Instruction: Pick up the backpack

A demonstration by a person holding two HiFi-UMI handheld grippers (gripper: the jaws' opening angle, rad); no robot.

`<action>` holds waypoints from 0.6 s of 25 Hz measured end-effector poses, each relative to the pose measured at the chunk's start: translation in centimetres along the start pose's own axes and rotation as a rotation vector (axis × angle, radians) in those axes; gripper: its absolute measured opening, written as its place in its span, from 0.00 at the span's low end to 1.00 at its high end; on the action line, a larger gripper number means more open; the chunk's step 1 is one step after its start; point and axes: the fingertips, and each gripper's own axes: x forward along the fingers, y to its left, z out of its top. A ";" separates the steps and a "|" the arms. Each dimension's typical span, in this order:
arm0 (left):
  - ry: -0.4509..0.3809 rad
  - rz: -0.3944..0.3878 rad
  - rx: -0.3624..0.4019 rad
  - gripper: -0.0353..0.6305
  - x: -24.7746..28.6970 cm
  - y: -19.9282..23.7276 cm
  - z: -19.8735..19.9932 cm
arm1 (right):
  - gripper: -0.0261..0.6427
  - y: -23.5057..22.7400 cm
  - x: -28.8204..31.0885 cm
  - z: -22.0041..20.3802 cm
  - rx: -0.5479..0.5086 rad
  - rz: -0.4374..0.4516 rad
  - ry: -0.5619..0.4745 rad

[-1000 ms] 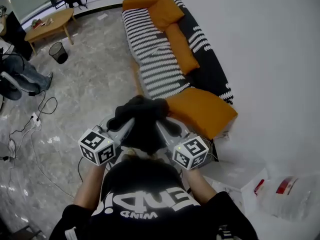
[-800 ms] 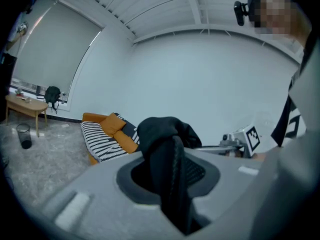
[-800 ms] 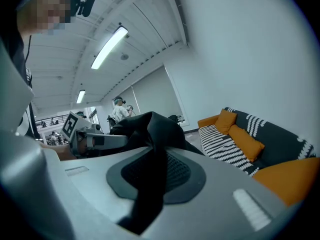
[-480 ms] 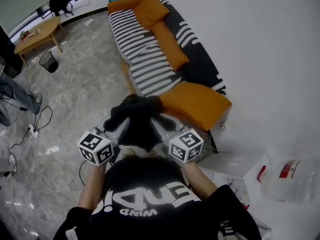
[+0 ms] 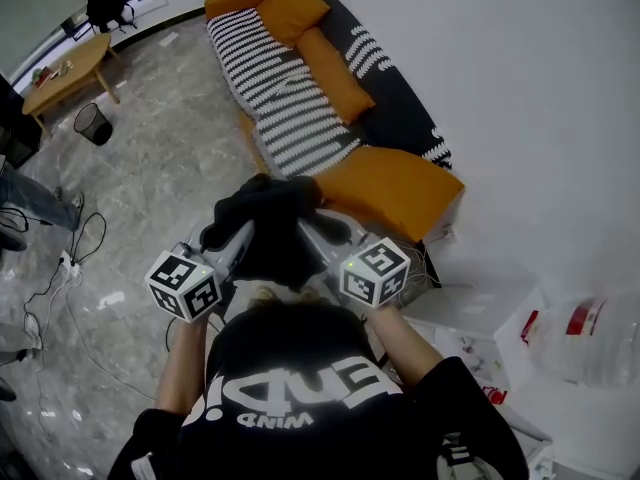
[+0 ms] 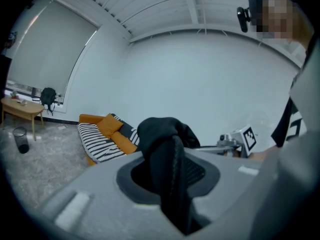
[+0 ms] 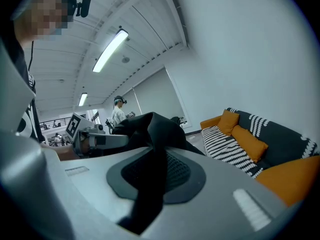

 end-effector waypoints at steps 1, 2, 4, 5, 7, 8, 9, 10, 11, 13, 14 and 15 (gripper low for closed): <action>-0.002 0.001 -0.001 0.18 -0.1 0.0 0.1 | 0.11 0.1 0.0 0.1 -0.002 0.003 0.002; -0.003 0.001 -0.003 0.18 -0.1 0.0 0.1 | 0.11 0.1 0.1 0.1 -0.003 0.006 0.003; -0.003 0.000 -0.005 0.18 -0.2 0.0 0.1 | 0.11 0.2 0.1 0.2 -0.005 0.009 0.002; -0.003 -0.001 -0.004 0.18 -0.3 -0.1 0.1 | 0.11 0.3 0.1 0.2 -0.008 0.010 0.002; -0.003 -0.005 -0.003 0.18 -0.3 -0.1 0.0 | 0.11 0.3 0.1 0.1 -0.014 0.013 0.004; -0.004 -0.006 -0.003 0.18 -0.3 -0.1 0.0 | 0.11 0.4 0.1 0.1 -0.017 0.015 0.005; -0.005 -0.007 -0.004 0.18 -0.4 -0.1 0.0 | 0.11 0.4 0.1 0.2 -0.020 0.017 0.007; -0.006 -0.007 -0.006 0.18 -0.4 -0.1 0.1 | 0.11 0.5 0.1 0.2 -0.022 0.020 0.007; -0.007 -0.008 -0.009 0.18 -0.5 -0.1 0.2 | 0.11 0.5 0.1 0.3 -0.023 0.022 0.008; -0.007 -0.010 -0.014 0.18 -0.4 -0.1 0.3 | 0.11 0.6 0.1 0.4 -0.022 0.024 0.011; -0.006 -0.014 -0.016 0.18 -0.4 -0.2 0.3 | 0.11 0.5 0.0 0.4 -0.019 0.025 0.013; -0.004 -0.019 -0.017 0.18 -0.3 -0.2 0.3 | 0.11 0.5 0.0 0.4 -0.017 0.025 0.016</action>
